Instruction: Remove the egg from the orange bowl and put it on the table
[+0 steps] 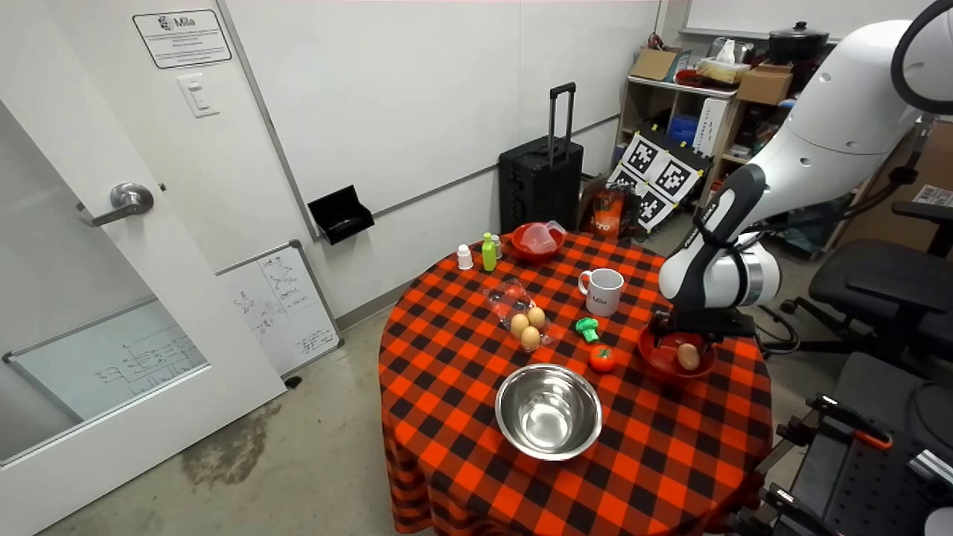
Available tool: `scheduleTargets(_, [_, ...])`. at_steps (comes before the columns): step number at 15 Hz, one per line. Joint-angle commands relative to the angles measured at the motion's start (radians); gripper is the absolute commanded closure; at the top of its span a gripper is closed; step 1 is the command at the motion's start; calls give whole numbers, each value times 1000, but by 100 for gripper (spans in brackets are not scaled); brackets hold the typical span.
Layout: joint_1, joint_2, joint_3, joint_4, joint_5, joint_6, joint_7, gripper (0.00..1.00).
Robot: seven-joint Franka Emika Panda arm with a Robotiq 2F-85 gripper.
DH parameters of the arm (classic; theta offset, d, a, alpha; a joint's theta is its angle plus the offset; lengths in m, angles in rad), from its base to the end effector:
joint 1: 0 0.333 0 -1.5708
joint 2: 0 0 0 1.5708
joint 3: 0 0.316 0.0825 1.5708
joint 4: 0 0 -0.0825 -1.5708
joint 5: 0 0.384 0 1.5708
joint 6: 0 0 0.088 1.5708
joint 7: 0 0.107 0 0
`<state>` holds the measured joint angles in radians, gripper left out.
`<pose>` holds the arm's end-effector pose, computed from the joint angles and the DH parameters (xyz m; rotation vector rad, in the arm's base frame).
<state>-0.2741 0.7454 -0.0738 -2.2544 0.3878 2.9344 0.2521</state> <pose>0.4486 -0.1945 0.0298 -2.7650 1.4463 0.0821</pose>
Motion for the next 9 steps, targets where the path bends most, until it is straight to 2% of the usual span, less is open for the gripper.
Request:
scheduleTargets(1, [-1, 20, -1, 24, -6, -15, 2, 0])
scheduleTargets(6, [-5, 37, 5, 37, -5, -34, 0, 0])
scheduleTargets(8, [-4, 43, 4, 43, -6, -41, 1, 10])
scheduleTargets(9, [-3, 45, 4, 45, -6, -42, 1, 24])
